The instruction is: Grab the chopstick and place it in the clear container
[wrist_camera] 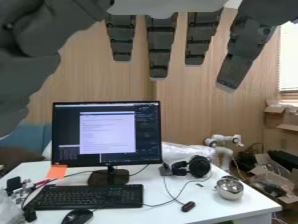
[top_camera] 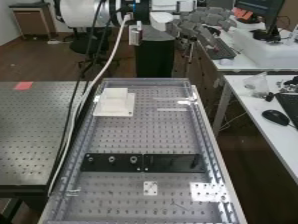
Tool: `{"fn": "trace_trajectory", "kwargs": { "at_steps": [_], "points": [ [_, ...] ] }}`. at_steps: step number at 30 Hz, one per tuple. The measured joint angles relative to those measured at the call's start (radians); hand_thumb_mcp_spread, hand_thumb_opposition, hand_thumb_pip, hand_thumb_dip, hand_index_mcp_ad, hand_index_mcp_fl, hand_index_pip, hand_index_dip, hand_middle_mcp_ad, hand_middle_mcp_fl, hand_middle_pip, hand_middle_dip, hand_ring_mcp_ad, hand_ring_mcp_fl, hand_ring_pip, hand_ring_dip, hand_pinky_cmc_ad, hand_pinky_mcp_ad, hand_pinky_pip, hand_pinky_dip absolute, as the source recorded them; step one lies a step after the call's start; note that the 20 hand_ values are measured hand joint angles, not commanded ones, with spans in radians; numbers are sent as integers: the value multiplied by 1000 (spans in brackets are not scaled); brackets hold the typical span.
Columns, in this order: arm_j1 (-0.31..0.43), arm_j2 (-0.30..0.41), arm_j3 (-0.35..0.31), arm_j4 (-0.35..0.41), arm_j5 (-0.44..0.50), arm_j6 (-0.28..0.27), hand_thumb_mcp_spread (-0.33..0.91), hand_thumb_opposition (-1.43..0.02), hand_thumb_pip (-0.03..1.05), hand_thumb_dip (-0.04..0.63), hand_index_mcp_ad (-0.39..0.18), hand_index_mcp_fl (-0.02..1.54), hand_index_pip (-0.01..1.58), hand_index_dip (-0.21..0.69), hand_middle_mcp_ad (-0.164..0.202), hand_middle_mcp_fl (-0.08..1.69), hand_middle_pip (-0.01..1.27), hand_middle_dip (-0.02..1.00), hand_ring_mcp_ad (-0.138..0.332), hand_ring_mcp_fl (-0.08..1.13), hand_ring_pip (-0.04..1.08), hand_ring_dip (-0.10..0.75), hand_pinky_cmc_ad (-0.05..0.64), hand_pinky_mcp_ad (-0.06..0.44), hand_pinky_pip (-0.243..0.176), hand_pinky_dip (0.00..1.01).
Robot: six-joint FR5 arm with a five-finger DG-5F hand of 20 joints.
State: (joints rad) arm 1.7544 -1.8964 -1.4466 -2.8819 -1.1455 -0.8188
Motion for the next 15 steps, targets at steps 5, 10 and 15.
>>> {"fn": "trace_trajectory", "kwargs": {
  "at_steps": [5,10,15],
  "points": [
    [0,4,-6,1,-4,0,140,-595,456,5,-133,42,87,164,51,154,122,309,150,7,86,227,459,347,-105,641],
    [0,11,-19,13,-9,7,140,-595,456,7,-134,38,84,164,51,154,122,309,150,7,87,227,459,344,-105,641],
    [0,18,-32,26,-6,6,140,-597,468,9,-126,42,84,164,52,154,122,309,150,7,87,227,459,344,-105,641]
  ]
}}
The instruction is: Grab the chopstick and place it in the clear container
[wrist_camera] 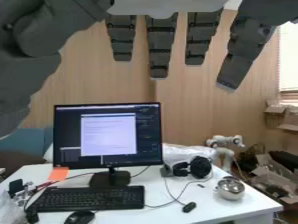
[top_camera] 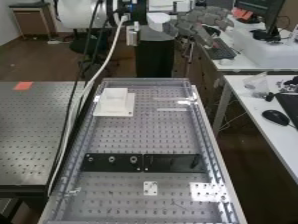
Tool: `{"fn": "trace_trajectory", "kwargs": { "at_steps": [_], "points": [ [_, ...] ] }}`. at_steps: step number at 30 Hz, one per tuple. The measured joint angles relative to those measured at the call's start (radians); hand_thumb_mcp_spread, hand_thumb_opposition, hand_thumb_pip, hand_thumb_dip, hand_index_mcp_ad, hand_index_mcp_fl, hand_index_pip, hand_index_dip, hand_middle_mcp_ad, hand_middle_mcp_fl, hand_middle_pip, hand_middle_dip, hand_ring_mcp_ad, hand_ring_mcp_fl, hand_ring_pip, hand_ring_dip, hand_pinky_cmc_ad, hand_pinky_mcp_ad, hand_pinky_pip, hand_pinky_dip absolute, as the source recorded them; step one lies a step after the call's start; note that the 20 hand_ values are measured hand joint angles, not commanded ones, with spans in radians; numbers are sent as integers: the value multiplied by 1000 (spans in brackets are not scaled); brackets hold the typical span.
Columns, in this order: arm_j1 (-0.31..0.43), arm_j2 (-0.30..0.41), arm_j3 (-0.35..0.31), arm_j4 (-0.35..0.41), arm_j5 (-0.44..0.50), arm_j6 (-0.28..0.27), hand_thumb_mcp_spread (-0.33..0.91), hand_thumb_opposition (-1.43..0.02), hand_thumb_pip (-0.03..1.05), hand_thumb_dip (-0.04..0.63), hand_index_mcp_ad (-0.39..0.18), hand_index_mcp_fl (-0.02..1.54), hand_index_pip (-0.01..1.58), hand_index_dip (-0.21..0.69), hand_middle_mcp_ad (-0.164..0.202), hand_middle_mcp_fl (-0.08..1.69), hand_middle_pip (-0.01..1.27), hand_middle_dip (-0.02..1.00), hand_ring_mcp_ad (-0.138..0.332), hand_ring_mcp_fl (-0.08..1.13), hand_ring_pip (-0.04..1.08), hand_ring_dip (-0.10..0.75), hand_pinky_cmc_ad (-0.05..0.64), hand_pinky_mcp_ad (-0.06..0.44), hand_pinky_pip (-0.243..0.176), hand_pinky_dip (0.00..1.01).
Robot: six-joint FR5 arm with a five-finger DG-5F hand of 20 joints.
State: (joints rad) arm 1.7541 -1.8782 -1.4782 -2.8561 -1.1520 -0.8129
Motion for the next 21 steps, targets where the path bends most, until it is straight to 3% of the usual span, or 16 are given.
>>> {"fn": "trace_trajectory", "kwargs": {
  "at_steps": [21],
  "points": [
    [-2,24,-29,12,-13,26,140,-614,478,9,-126,42,87,150,52,154,122,309,145,7,86,227,456,347,-105,641]
  ]
}}
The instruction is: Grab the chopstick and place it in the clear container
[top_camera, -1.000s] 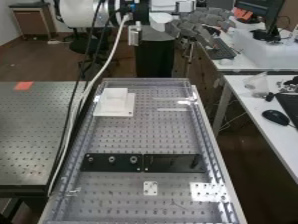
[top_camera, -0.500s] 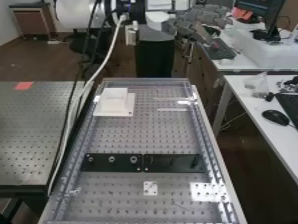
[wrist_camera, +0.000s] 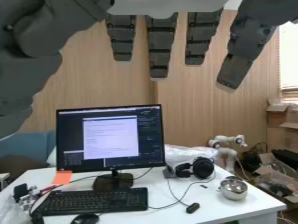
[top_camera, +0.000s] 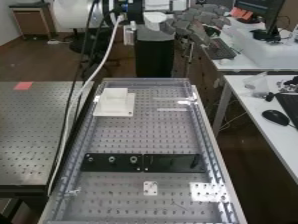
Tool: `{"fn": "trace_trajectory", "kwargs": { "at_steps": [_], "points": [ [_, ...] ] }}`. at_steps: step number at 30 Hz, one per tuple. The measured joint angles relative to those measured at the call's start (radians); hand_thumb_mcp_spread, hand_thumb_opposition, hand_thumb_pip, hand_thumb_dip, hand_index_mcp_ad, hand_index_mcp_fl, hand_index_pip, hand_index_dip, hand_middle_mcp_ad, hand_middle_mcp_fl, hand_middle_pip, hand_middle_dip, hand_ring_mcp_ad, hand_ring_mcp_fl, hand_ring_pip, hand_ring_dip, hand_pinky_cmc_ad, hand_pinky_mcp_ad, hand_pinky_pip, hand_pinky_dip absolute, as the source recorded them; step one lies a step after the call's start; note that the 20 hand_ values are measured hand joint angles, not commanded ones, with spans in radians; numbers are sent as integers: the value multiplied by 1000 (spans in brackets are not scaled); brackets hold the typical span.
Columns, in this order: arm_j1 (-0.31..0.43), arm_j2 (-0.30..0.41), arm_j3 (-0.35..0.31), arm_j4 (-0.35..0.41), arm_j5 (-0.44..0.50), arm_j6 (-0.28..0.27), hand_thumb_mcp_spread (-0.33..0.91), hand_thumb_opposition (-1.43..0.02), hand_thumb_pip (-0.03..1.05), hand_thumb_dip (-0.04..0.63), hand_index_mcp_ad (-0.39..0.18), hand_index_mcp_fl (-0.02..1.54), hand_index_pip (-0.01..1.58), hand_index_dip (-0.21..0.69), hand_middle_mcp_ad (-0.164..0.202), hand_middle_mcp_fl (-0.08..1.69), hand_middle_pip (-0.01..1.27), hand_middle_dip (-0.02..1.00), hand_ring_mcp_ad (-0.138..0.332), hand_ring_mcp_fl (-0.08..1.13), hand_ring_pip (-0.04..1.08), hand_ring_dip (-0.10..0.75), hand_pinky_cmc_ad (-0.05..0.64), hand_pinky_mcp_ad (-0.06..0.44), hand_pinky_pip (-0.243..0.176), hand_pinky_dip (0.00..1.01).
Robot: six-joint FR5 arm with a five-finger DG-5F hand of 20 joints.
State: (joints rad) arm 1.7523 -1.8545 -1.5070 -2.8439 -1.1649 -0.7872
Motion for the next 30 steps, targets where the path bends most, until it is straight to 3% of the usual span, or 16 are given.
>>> {"fn": "trace_trajectory", "kwargs": {
  "at_steps": [13,30],
  "points": [
    [3,-1,-3,-11,-22,28,140,-618,478,7,-136,42,87,148,49,154,122,309,145,7,87,227,459,344,-105,641],
    [15,-2,-10,11,-3,14,145,-630,478,12,-126,42,87,148,52,154,122,309,145,7,87,227,459,347,-105,641]
  ]
}}
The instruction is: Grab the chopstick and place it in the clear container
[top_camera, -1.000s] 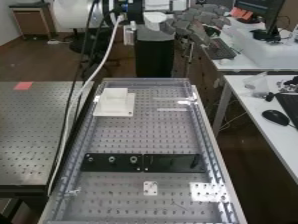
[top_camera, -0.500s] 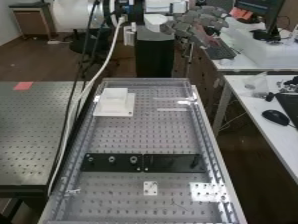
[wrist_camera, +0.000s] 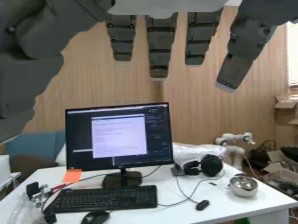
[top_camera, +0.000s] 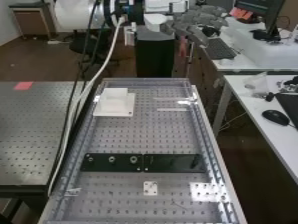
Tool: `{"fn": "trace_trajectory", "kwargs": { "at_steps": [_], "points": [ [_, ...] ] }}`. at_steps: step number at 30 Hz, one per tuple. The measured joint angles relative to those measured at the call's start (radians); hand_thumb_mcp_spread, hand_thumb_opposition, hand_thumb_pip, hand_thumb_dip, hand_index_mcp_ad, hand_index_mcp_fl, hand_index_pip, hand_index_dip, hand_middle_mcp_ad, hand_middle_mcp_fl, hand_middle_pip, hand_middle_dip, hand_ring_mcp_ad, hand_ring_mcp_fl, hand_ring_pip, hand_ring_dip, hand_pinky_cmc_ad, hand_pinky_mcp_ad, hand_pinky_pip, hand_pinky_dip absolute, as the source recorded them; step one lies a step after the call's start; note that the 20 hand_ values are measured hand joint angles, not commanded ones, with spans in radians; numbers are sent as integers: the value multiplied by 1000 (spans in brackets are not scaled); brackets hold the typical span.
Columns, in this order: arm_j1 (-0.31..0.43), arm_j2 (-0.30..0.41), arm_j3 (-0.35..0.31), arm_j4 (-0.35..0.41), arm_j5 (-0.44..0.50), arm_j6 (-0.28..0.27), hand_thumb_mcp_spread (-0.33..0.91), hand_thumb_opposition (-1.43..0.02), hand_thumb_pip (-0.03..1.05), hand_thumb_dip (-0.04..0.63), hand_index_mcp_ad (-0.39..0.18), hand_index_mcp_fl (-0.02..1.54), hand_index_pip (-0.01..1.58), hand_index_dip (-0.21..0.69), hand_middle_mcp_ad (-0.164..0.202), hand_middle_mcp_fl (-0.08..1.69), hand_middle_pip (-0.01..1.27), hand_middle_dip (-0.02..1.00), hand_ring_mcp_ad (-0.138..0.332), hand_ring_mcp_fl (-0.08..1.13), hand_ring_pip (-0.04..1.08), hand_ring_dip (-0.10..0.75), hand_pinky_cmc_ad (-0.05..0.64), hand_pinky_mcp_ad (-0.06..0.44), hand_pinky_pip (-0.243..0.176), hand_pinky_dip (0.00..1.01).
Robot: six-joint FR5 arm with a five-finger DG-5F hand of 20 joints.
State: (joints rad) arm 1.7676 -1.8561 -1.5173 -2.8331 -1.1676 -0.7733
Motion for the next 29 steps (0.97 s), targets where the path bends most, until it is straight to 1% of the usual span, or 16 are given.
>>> {"fn": "trace_trajectory", "kwargs": {
  "at_steps": [11,13,14,15,16,18,29],
  "points": [
    [2,-1,3,-1,3,-9,145,-630,478,14,-126,42,87,148,52,154,122,309,145,7,86,227,459,347,-105,641],
    [2,0,2,-1,-9,-9,141,-630,478,12,-126,42,87,148,51,154,122,309,145,7,87,227,459,344,-105,641],
    [2,0,2,-1,-20,-9,141,-630,478,12,-138,42,87,148,45,154,122,309,145,7,86,227,459,347,-105,641],
    [2,0,2,-1,-23,-9,141,-630,478,12,-138,42,87,148,44,152,122,309,145,7,86,227,456,347,-105,641],
    [2,1,1,-1,-16,-9,141,-630,478,12,-141,42,87,148,44,154,122,309,145,7,86,227,459,344,-105,641],
    [3,2,-1,0,0,-10,145,-630,478,12,-127,42,87,148,54,154,122,309,145,7,86,227,456,347,-105,641],
    [4,5,-4,5,10,-10,154,-630,478,12,-126,42,87,148,54,154,122,309,145,7,86,227,456,347,-105,641]
  ]
}}
